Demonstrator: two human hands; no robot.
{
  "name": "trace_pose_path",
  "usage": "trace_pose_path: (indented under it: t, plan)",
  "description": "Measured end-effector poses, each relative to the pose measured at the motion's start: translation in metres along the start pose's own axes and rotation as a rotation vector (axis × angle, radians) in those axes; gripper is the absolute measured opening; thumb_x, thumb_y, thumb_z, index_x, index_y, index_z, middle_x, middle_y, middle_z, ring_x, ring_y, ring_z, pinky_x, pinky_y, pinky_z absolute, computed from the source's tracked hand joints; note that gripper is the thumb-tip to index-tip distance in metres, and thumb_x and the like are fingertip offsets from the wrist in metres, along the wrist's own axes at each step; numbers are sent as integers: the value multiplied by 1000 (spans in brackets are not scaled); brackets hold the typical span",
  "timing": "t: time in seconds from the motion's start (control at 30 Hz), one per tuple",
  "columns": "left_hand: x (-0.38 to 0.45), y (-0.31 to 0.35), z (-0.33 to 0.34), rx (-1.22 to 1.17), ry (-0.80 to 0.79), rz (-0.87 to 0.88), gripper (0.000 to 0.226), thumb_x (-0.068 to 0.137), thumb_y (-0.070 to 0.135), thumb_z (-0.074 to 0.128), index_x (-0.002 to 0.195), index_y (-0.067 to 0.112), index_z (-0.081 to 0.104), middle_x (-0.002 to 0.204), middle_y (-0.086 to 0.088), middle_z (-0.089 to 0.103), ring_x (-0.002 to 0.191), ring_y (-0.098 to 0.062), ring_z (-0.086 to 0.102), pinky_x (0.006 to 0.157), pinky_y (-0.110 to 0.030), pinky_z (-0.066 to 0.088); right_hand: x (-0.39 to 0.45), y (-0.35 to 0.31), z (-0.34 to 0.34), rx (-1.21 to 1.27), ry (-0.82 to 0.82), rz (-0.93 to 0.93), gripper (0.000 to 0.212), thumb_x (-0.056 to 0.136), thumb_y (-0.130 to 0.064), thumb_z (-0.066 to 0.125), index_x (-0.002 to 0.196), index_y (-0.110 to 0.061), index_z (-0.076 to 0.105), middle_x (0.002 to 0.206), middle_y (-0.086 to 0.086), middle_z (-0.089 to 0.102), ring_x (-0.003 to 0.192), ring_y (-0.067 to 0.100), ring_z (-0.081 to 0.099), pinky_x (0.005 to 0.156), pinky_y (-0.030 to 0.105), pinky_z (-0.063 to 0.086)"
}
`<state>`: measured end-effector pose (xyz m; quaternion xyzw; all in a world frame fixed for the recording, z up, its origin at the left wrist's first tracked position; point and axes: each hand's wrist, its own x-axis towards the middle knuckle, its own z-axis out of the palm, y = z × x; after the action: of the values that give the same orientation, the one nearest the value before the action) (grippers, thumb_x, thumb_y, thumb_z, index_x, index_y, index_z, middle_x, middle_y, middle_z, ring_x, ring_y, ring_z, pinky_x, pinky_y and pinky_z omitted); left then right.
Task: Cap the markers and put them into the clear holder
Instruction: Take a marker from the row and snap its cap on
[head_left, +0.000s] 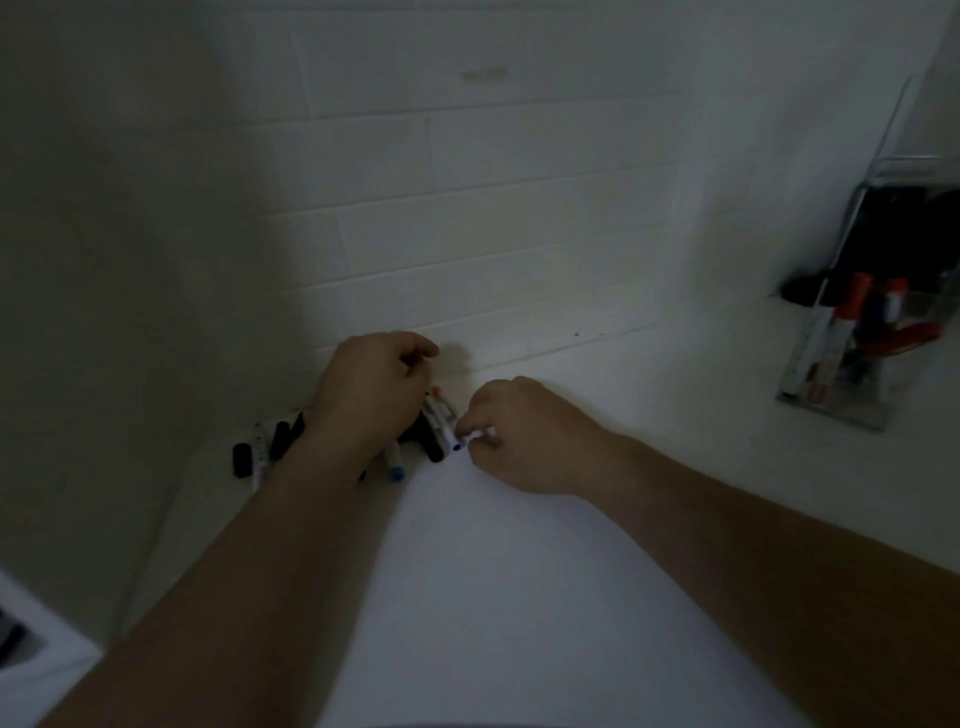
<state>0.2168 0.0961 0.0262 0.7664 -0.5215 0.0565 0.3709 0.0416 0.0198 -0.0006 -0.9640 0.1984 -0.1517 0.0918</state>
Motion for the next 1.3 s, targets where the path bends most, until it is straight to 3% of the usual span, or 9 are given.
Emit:
trace_pose_path:
  t: [0.13, 0.3, 0.43, 0.67, 0.77, 0.87, 1.1, 1.2, 1.3]
  plan:
    - [2, 3, 5, 14, -16, 7, 24, 92, 23, 58, 107, 32, 74, 103, 8, 73, 85, -7, 64, 83, -22, 48, 2, -5, 1, -108, 69, 112, 36, 93, -37, 45, 99, -17, 73, 94, 5, 57, 92, 28, 60, 74, 32, 43]
    - [3, -7, 13, 73, -79, 9, 23, 89, 32, 58, 106, 36, 74, 103, 12, 74, 107, -17, 62, 96, -37, 52, -4, 9, -22, -288, 88, 429, 32, 99, -39, 49, 118, -18, 65, 120, 10, 62, 113, 32, 61, 79, 34, 43]
    - [5, -9, 15, 145, -125, 35, 22, 86, 32, 57, 97, 37, 76, 102, 10, 74, 106, -22, 62, 95, -40, 52, -26, 42, -49, -258, 0, 430, 23, 91, -38, 65, 102, -19, 57, 111, 11, 66, 100, 30, 62, 72, 29, 40]
    - [1, -3, 25, 186, -163, 38, 29, 81, 24, 57, 96, 40, 75, 105, 11, 70, 108, -21, 57, 97, -42, 49, -80, 71, -34, -227, 76, 483, 45, 94, -13, 48, 139, -17, 42, 113, 18, 50, 98, 38, 57, 82, 39, 48]
    - [4, -7, 25, 138, -156, 23, 47, 77, 8, 47, 92, 43, 75, 101, 10, 71, 99, -25, 62, 93, -41, 52, -80, 77, -33, -82, 157, 490, 46, 92, -6, 50, 136, -16, 49, 112, 18, 47, 98, 40, 54, 82, 39, 47]
    - [14, -1, 18, 122, -177, 23, 39, 86, 10, 52, 90, 42, 75, 101, 8, 73, 101, -23, 64, 95, -38, 52, -81, 81, -33, 81, 276, 517, 40, 91, 1, 48, 126, -19, 55, 108, 9, 39, 82, 31, 50, 76, 37, 45]
    - [44, 34, 7, 594, -614, 242, 17, 84, 40, 71, 91, 55, 65, 102, 16, 52, 108, -15, 41, 99, -37, 40, -81, 91, -33, 197, 368, 510, 31, 93, 1, 48, 115, -18, 58, 101, 3, 41, 83, 21, 43, 73, 31, 34]
    - [49, 37, 19, 609, -616, 257, 10, 82, 51, 70, 90, 54, 65, 102, 17, 58, 105, -12, 41, 96, -37, 41, -82, 93, -33, 213, 382, 496, 29, 93, 1, 47, 110, -18, 59, 98, 3, 44, 83, 22, 44, 71, 31, 32]
    - [54, 38, 23, 538, -576, 273, 12, 90, 43, 65, 85, 53, 63, 89, 20, 62, 95, -12, 54, 92, -36, 48, -83, 95, -34, 236, 376, 501, 29, 91, 4, 47, 107, -18, 58, 96, 5, 49, 86, 26, 49, 69, 32, 33]
